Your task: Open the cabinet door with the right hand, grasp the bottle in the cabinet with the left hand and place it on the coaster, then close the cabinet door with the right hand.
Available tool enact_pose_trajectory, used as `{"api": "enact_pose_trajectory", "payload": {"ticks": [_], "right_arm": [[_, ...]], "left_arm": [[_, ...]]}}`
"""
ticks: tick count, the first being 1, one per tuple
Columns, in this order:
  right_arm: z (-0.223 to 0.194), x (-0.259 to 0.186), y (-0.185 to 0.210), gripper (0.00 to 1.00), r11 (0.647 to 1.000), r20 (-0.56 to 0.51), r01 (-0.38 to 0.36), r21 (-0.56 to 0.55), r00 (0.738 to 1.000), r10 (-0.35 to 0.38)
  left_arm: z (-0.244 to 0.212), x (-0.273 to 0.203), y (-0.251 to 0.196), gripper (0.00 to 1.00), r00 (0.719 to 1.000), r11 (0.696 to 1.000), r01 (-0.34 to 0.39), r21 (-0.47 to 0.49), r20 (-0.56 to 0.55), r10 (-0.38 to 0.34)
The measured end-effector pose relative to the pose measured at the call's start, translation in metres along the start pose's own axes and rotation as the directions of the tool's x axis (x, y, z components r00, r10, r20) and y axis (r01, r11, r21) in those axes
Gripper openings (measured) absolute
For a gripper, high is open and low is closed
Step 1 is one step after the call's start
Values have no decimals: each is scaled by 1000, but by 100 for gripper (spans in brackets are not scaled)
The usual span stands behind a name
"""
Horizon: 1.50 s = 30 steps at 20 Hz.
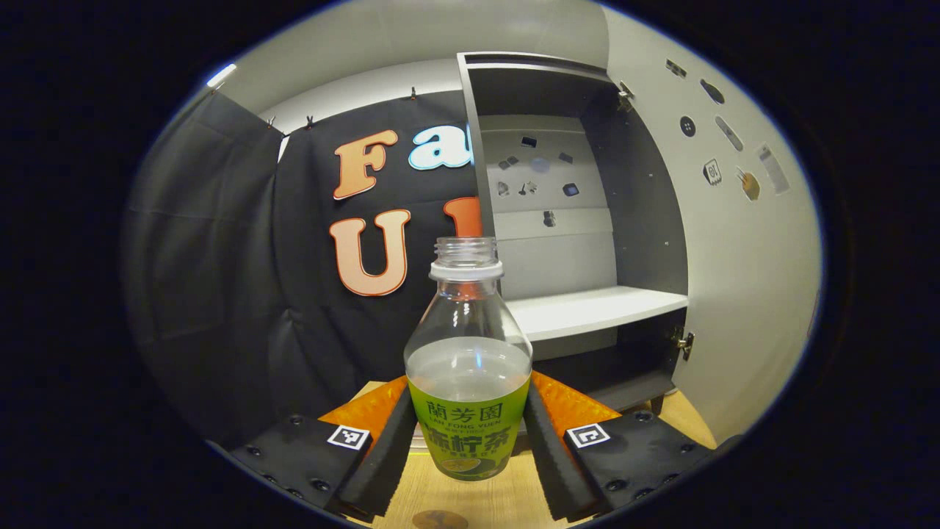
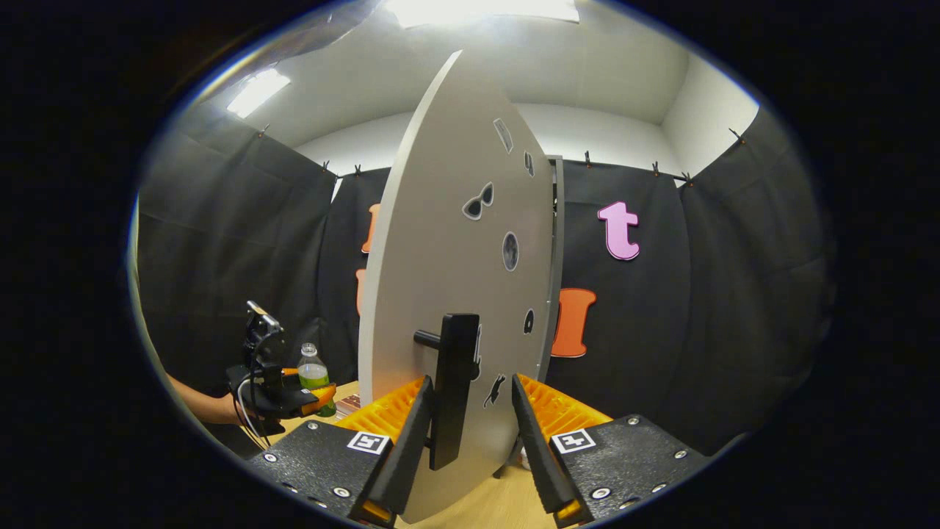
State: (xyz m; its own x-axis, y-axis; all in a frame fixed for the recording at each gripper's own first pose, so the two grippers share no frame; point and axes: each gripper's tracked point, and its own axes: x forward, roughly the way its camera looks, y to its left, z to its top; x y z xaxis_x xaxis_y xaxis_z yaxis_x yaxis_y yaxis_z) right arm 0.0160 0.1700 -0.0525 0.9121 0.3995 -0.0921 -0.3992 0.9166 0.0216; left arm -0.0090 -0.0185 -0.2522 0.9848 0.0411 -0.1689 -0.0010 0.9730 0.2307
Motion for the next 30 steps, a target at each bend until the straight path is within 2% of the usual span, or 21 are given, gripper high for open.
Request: {"api": "enact_pose_trajectory", "payload": {"ticks": [2,3,4,5,7,8,12,14,15,16,18,22,30], "right_arm": [[-4,-1,-3,66,1000,-18,20,10,1000,-20],[-6,1,-3,70,999,-25,30,16,999,-30],[-7,1,-3,69,999,-29,38,24,999,-38],[-6,3,-3,67,998,-24,49,42,999,-48],[-11,9,-2,72,992,-15,75,97,997,-74],[-18,9,-4,69,988,-34,95,119,995,-92],[-28,15,-8,70,974,-92,161,159,985,-148],[-30,14,-9,69,969,-121,189,159,978,-170],[-32,14,-10,72,967,-139,204,155,973,-183],[-34,13,-10,69,964,-155,219,151,968,-196],[-36,10,-9,69,958,-177,249,144,959,-223],[-33,7,-11,67,946,-190,298,127,944,-271],[-25,8,-13,67,932,-190,320,170,939,-288]], "left_arm": [[-16,-6,0,83,1000,1000,-9,8,-8,9],[-24,-9,1,81,1000,1000,-10,9,-12,10],[-34,-9,1,83,1000,1000,-16,18,-22,17],[-47,-9,0,84,999,999,-11,34,-45,13],[-72,-15,-1,83,997,999,-8,41,-71,11],[-79,-16,0,83,997,999,-7,38,-81,10],[-111,-15,17,83,994,999,-20,34,-104,23],[-131,-11,32,84,992,998,-30,49,-123,36],[-140,-10,35,84,990,998,-24,49,-135,31],[-150,-10,38,81,989,999,-15,51,-145,22],[-167,-12,40,83,987,999,3,52,-164,5],[-197,-14,42,83,977,1000,6,6,-213,-5],[-229,-17,45,83,967,1000,-9,-26,-256,2]]}}
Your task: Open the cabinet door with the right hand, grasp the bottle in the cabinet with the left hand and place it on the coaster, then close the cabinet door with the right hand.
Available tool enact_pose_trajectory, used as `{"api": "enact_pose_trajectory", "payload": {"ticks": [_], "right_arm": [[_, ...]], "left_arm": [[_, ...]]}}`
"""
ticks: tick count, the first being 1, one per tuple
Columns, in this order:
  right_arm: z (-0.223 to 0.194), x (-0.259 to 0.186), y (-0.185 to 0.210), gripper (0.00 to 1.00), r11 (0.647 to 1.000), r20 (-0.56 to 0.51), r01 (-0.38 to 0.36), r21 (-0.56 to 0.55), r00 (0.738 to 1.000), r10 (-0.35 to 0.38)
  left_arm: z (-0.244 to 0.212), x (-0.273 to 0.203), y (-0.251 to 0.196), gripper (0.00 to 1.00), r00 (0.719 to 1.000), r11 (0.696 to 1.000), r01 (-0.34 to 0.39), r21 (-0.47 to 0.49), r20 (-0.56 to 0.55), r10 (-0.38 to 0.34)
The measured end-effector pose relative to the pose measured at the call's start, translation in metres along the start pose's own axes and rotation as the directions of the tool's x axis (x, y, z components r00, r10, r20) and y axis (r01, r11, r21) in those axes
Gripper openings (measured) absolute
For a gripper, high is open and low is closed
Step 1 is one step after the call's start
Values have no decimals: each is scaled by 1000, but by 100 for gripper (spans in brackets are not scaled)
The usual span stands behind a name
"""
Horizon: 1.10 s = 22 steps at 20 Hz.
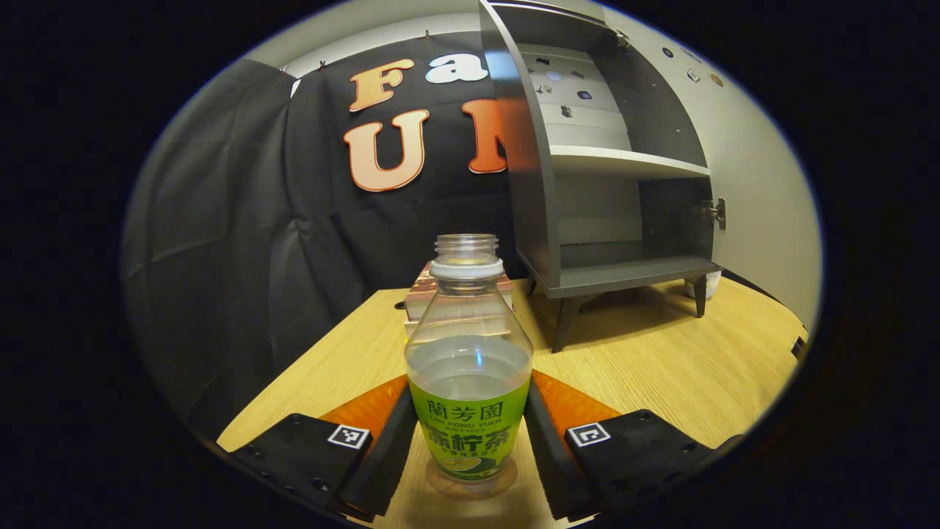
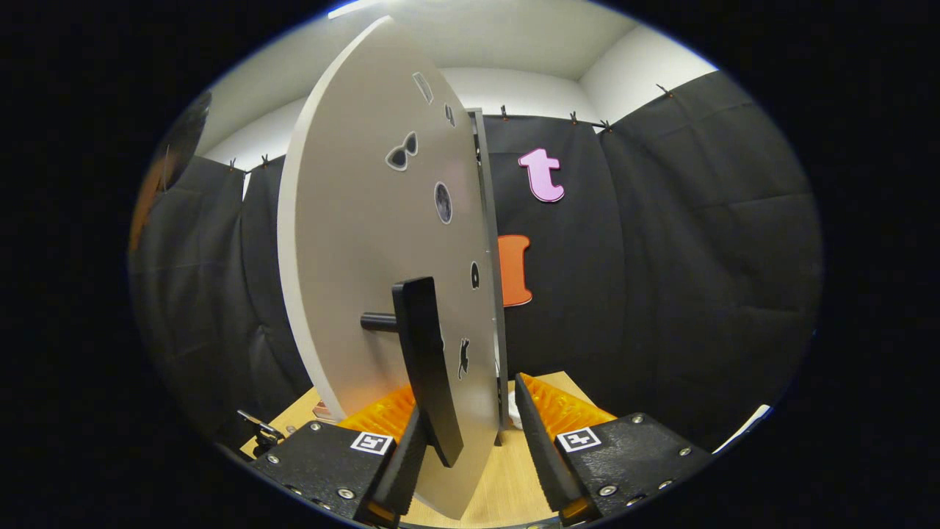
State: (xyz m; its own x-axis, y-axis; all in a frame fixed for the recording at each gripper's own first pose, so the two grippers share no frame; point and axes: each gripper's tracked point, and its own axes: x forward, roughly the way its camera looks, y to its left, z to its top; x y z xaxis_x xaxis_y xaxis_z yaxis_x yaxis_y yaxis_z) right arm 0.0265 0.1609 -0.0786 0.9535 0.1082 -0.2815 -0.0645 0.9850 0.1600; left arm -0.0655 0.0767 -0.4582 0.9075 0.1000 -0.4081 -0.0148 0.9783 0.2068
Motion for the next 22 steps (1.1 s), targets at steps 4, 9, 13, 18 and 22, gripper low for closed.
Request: {"api": "enact_pose_trajectory", "payload": {"ticks": [4,9,13,18,22], "right_arm": [[-3,4,1,72,999,-17,-18,37,1000,19],[-2,3,2,67,999,-8,-35,32,999,35],[0,1,4,67,992,5,-82,100,997,82],[4,-8,3,67,983,54,-142,114,989,137],[6,-17,1,70,973,86,-191,133,980,181]], "left_arm": [[-8,2,0,83,1000,1000,-11,-15,-22,11],[-10,4,0,83,999,1000,-17,-15,-31,17],[-11,-1,0,84,998,1000,-4,-8,-69,4],[18,-13,5,88,999,999,-32,1,-38,32],[50,-27,12,88,998,998,-56,-16,-10,55]]}}
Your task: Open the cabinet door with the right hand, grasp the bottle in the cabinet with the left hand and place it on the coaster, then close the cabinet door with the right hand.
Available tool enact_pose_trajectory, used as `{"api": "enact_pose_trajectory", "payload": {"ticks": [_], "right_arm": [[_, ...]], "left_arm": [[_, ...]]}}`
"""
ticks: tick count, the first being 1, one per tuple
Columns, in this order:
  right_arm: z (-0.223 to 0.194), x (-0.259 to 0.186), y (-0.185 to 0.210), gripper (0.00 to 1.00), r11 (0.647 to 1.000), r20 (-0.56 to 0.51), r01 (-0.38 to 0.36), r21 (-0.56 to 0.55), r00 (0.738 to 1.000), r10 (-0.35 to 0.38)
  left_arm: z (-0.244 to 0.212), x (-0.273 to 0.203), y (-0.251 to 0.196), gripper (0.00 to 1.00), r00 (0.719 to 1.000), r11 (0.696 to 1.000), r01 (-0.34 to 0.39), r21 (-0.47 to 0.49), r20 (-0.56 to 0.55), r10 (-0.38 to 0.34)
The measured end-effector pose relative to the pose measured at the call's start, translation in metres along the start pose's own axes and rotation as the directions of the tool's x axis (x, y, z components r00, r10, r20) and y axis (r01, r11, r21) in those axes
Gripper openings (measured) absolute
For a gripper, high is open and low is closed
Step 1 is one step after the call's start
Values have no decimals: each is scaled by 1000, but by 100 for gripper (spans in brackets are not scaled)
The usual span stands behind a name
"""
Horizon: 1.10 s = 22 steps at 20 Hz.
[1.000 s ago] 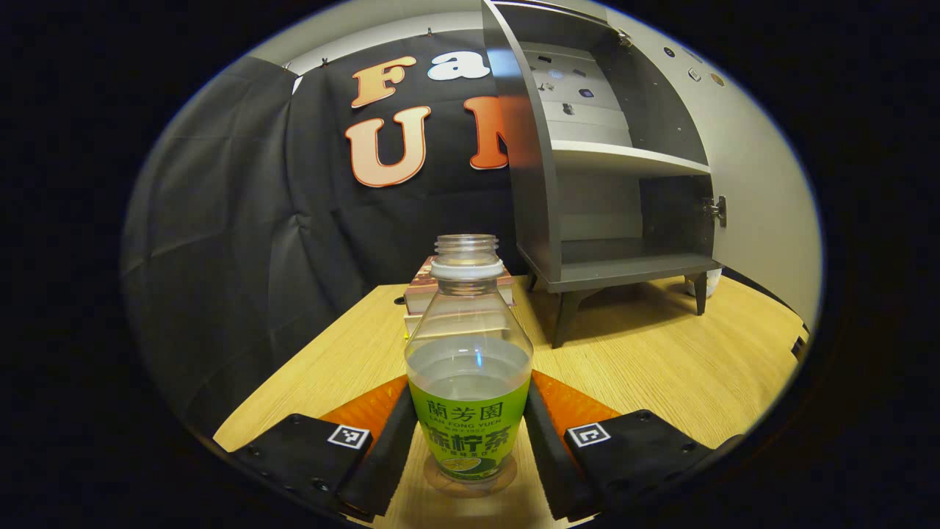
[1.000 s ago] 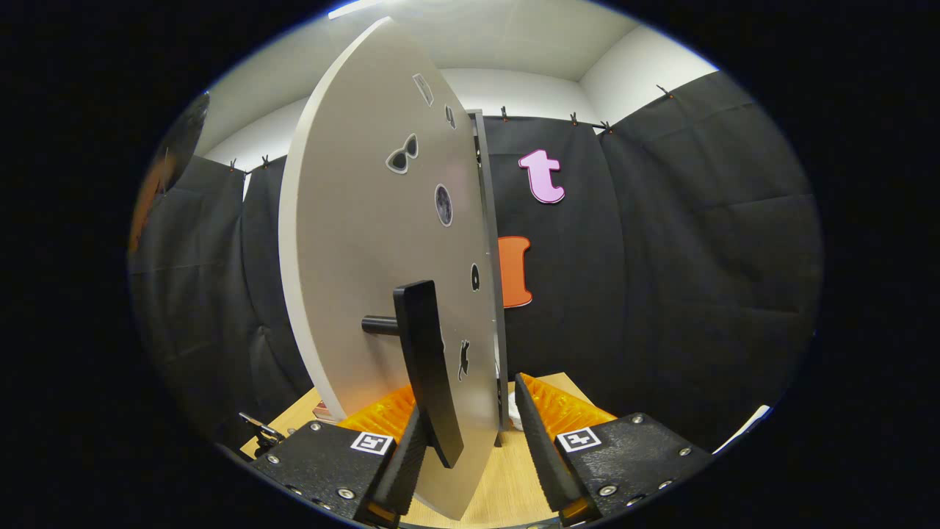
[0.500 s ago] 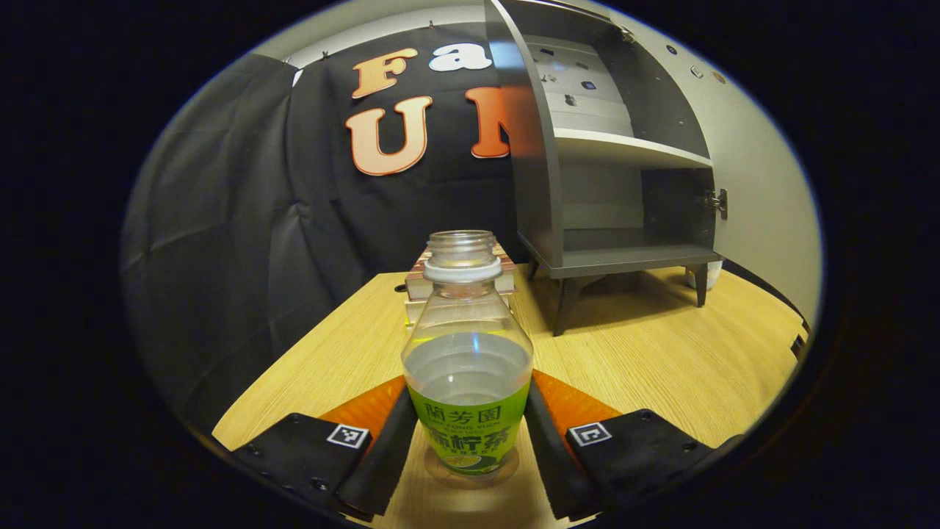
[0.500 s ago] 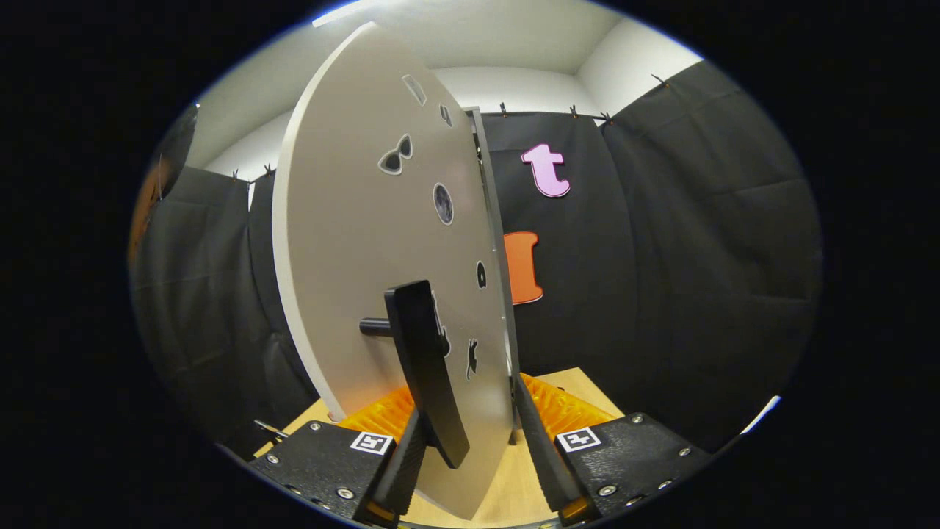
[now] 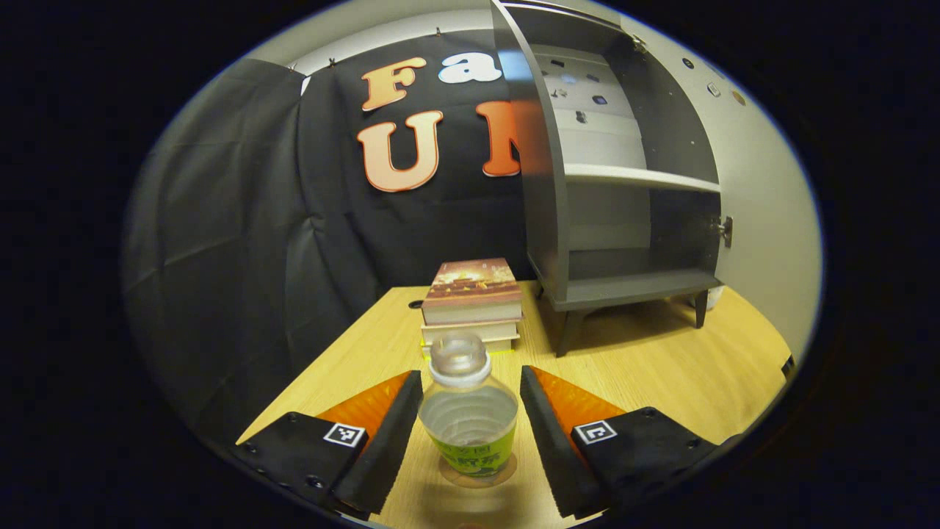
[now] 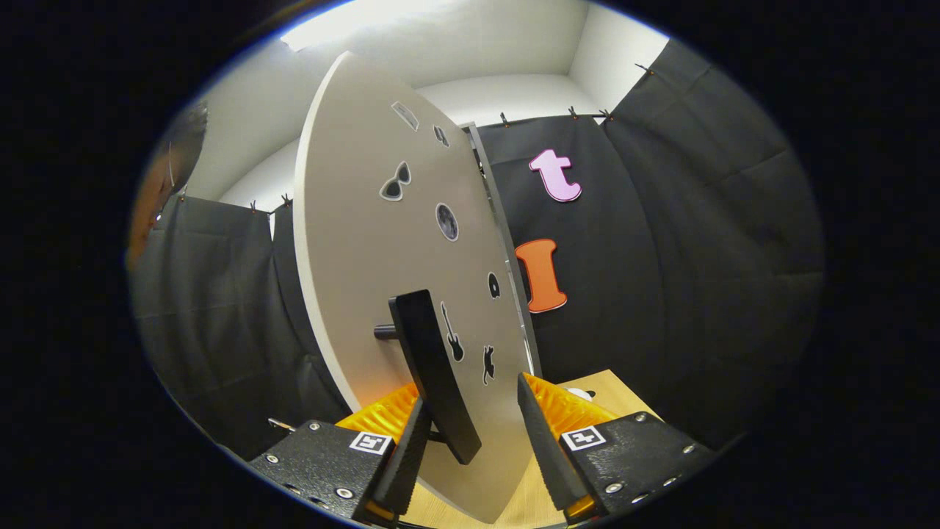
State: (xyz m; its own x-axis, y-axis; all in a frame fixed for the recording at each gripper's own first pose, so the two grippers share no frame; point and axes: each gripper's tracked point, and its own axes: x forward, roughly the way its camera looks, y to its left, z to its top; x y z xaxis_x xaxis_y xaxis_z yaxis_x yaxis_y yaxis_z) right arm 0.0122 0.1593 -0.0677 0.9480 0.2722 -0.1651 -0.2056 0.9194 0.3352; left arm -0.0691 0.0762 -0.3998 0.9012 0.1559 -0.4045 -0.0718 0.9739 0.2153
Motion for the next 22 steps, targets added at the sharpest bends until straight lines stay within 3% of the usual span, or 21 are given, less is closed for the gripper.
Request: {"api": "enact_pose_trajectory", "payload": {"ticks": [3,4,5,10,14,22], "right_arm": [[11,-7,4,71,998,46,-60,30,997,58],[13,-8,5,80,996,54,-81,36,995,79],[15,-9,5,71,994,58,-99,37,994,97],[11,-13,6,71,985,58,-165,47,985,162],[1,-15,21,71,965,24,-256,63,967,255],[7,-8,28,71,955,37,-295,30,955,294]], "left_arm": [[28,-8,-4,89,1000,1000,8,-4,25,-8],[37,-13,-4,89,999,1000,7,-7,35,-7],[49,-17,-4,89,999,1000,7,-9,48,-6],[94,-36,-5,88,993,1000,-3,-19,115,5],[124,-48,-10,89,990,999,21,-48,139,-14],[170,-57,-22,89,980,999,36,-30,194,-30]]}}
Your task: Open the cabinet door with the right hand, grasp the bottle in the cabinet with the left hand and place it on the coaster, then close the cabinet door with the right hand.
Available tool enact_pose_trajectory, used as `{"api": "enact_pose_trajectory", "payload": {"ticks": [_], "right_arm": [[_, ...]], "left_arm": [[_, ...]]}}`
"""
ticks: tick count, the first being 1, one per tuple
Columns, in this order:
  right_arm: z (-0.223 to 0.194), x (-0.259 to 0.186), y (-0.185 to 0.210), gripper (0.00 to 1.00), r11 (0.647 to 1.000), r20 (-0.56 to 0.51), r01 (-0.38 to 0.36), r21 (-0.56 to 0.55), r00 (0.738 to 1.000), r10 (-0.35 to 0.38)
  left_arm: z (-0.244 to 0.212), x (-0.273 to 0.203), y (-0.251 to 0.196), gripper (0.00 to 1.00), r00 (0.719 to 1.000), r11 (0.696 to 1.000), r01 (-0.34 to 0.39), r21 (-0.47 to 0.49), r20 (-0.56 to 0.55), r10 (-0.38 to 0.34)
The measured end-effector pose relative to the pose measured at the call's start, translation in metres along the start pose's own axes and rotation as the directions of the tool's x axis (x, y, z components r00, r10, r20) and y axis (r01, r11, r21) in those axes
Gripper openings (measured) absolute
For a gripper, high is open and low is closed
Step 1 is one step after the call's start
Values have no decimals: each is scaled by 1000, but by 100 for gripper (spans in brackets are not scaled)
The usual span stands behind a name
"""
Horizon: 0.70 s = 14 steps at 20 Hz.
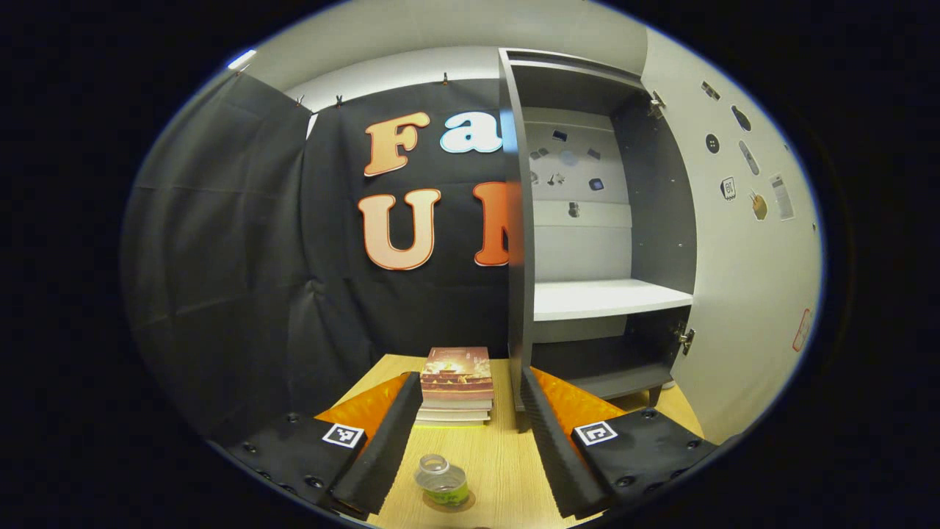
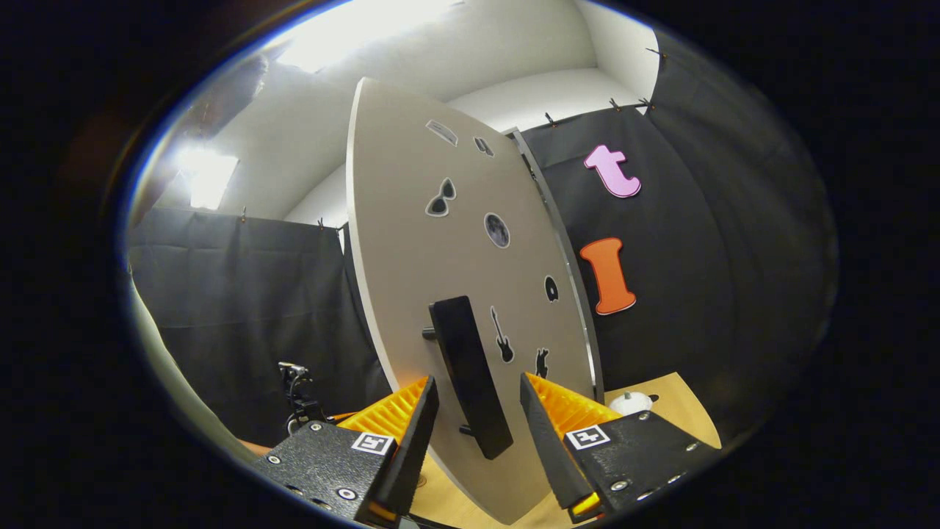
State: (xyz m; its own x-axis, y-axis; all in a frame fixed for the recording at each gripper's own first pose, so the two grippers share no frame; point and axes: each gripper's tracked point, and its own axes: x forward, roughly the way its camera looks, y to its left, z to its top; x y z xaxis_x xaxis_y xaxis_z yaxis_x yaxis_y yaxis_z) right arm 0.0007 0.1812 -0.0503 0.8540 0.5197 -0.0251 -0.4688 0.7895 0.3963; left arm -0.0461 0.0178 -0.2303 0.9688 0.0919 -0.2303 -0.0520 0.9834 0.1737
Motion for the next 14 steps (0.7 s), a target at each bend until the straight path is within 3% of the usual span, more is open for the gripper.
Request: {"api": "enact_pose_trajectory", "payload": {"ticks": [3,8,11,14], "right_arm": [[0,6,7,71,999,1,-32,-35,999,32],[-8,21,34,71,987,-45,-155,-41,987,153],[-10,18,35,71,980,-46,-178,-86,984,175],[-12,22,37,71,976,-51,-208,-57,977,205]], "left_arm": [[11,5,-13,88,1000,1000,25,12,18,-25],[25,13,-29,88,997,998,59,12,46,-60],[33,17,-30,89,996,998,68,15,59,-68],[40,21,-23,89,995,998,64,15,71,-65]]}}
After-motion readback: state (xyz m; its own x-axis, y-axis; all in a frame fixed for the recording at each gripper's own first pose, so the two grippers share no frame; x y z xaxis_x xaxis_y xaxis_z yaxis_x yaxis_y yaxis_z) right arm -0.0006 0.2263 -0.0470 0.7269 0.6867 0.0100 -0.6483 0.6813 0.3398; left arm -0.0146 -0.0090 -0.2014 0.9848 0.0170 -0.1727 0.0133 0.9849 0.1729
